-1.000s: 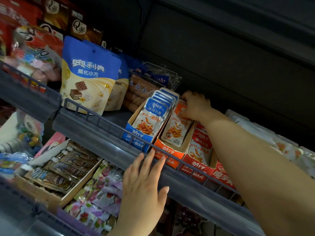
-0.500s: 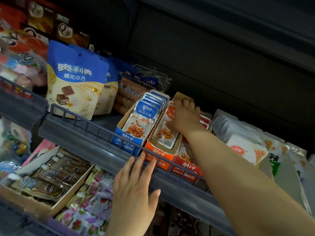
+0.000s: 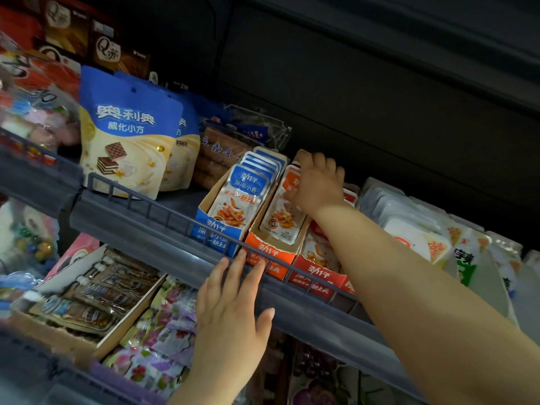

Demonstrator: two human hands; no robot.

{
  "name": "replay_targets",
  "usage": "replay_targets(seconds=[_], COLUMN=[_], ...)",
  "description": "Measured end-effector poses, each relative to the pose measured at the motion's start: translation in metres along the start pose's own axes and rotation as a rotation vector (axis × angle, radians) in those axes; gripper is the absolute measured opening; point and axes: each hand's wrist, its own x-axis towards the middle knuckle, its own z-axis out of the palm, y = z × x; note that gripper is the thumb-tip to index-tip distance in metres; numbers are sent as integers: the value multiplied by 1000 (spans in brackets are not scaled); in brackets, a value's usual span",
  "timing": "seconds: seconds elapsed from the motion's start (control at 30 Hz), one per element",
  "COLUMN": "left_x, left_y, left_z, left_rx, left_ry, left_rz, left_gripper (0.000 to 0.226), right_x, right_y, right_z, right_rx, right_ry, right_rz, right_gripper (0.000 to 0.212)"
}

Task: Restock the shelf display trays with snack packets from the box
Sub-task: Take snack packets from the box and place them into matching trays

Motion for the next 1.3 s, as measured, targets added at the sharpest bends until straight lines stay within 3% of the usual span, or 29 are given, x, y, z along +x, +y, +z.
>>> replay_targets(seconds=[0.23,0.33,0.4,0.57,0.77,0.9,1.2,1.3], left_x=[-11,-24,-40,-80,-156,-207,-264,-282], left_y=[21,30,32,46,73,85,79,75], left_z=[-32,-40,-33,-35,-10,26,74,86], left_rx=[-110,-96,-99,-103,-111,-152,272,324], left_ry=[-209,-194,-108,-286,-582,-849,-1112,-1147], left_rz=[-65,16,120,287,339,268,87,76], left_gripper=[65,65,47,30,12,29,65,68], right_x=[-55,-101,-136,-215,-309,-365,-473,-500], right_y=[7,23,37,80,132,160,172,170], right_z=[-41,-54,-60,-55,5,59,195,219], right_rx=[113,167,207,367,559,638,840,909], right_ry=[-22,-52,-98,-262,-519,-661,-903,-983], right_rz=[-181,-246,-282,-252,38,276,723,870], right_gripper=[66,55,51,37,26,26,15,24])
